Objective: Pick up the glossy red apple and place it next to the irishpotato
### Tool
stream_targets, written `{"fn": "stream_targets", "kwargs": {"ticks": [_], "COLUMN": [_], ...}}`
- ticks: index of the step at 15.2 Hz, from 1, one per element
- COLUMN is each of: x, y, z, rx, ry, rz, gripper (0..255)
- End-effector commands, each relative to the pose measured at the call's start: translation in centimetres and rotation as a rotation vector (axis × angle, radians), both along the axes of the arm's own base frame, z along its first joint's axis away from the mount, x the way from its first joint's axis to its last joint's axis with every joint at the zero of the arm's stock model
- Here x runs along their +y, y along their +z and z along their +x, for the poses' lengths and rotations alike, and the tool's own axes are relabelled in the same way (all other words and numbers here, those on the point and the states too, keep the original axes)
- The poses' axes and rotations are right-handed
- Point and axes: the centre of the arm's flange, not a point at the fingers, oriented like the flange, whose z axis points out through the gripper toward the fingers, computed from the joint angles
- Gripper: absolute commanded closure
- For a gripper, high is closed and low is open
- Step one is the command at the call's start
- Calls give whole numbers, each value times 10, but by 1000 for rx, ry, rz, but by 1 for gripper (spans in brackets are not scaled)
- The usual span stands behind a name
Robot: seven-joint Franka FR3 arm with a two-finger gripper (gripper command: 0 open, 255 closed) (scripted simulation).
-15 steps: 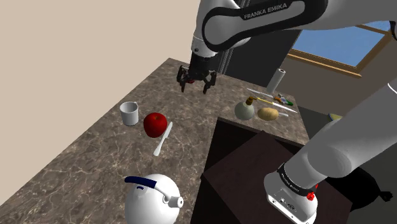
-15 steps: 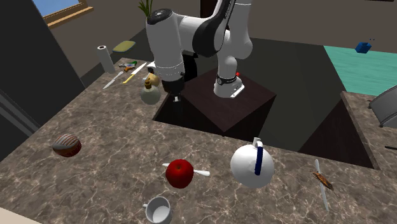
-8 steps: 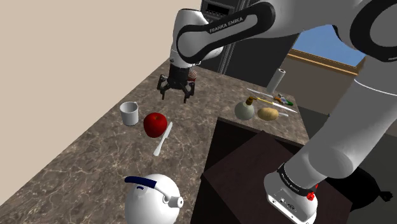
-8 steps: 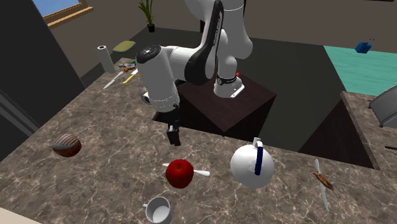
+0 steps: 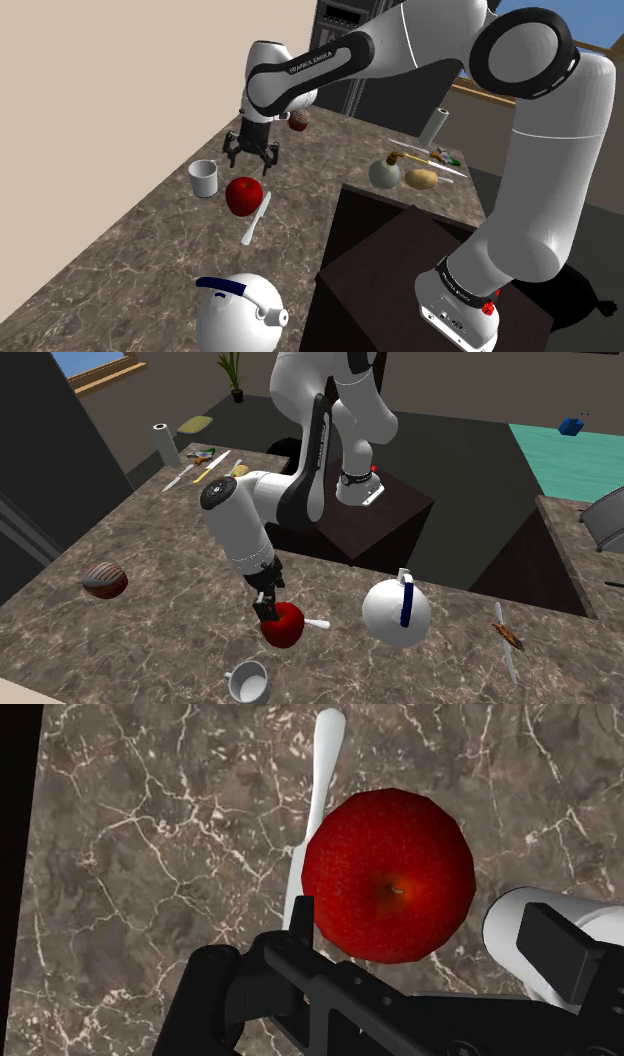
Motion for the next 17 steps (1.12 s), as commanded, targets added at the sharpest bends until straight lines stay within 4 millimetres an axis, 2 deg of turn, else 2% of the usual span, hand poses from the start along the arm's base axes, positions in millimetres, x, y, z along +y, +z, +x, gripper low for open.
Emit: {"fn": "stream_targets", "kwargs": {"ticks": [1, 6, 14, 15, 17], "x": [3, 9, 9, 9, 9], "y": [-11, -40, -40, -40, -40], "z": [3, 0, 0, 0, 0], "rx": [2, 2, 2, 2, 2], "ry": [-6, -6, -6, -6, -6], "rz": [2, 2, 2, 2, 2], "gripper": [0, 0, 0, 255, 255]}}
